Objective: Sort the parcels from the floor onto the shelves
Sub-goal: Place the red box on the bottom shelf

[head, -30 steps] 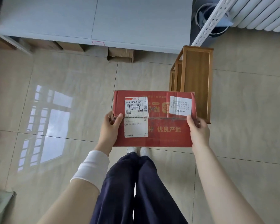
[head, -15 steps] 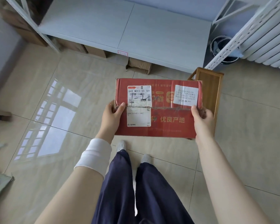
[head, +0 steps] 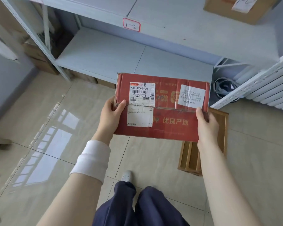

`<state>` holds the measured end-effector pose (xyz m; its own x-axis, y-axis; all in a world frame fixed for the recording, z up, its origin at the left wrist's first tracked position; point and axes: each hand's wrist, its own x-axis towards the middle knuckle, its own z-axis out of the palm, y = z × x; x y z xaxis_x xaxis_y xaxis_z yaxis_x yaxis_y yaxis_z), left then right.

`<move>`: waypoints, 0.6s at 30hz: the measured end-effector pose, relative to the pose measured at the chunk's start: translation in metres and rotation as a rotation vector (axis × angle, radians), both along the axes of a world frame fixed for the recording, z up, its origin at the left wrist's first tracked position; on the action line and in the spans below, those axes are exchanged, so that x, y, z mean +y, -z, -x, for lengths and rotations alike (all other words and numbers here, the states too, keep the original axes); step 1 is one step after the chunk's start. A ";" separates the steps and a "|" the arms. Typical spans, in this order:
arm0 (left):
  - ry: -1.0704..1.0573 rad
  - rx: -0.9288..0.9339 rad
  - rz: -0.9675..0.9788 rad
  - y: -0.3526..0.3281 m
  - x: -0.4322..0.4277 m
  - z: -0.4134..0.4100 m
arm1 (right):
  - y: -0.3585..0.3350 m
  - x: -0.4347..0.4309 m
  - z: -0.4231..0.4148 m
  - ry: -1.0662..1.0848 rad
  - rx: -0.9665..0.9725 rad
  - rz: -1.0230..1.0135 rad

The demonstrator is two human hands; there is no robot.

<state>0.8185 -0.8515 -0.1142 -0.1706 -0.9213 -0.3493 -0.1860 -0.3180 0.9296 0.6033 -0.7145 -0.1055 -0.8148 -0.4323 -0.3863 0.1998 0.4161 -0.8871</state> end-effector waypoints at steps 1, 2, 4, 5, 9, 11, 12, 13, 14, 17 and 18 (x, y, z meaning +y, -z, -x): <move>-0.002 0.016 0.009 -0.006 -0.010 0.003 | -0.005 -0.009 0.003 0.006 0.009 0.016; -0.001 0.028 0.019 -0.011 -0.020 0.007 | -0.010 -0.017 0.006 0.015 0.013 0.036; 0.013 0.040 0.044 -0.022 -0.039 0.016 | -0.022 -0.034 0.014 0.036 0.018 0.076; 0.021 0.041 0.056 -0.027 -0.049 0.022 | -0.027 -0.043 0.020 0.044 0.028 0.093; 0.049 0.062 0.113 -0.050 -0.091 0.052 | -0.050 -0.079 0.048 0.058 0.066 0.167; 0.047 0.086 0.142 -0.062 -0.111 0.067 | -0.063 -0.098 0.063 0.058 0.091 0.196; 0.047 0.097 0.156 -0.069 -0.120 0.075 | -0.069 -0.106 0.070 0.059 0.107 0.201; 0.045 0.111 0.170 -0.075 -0.129 0.082 | -0.075 -0.115 0.077 0.059 0.123 0.205; 0.037 0.125 0.184 -0.081 -0.138 0.089 | -0.080 -0.124 0.084 0.059 0.137 0.216; 0.020 0.135 0.221 -0.093 -0.164 0.104 | -0.093 -0.151 0.100 0.061 0.156 0.257; 0.026 0.138 0.230 -0.097 -0.173 0.109 | -0.097 -0.160 0.104 0.064 0.161 0.275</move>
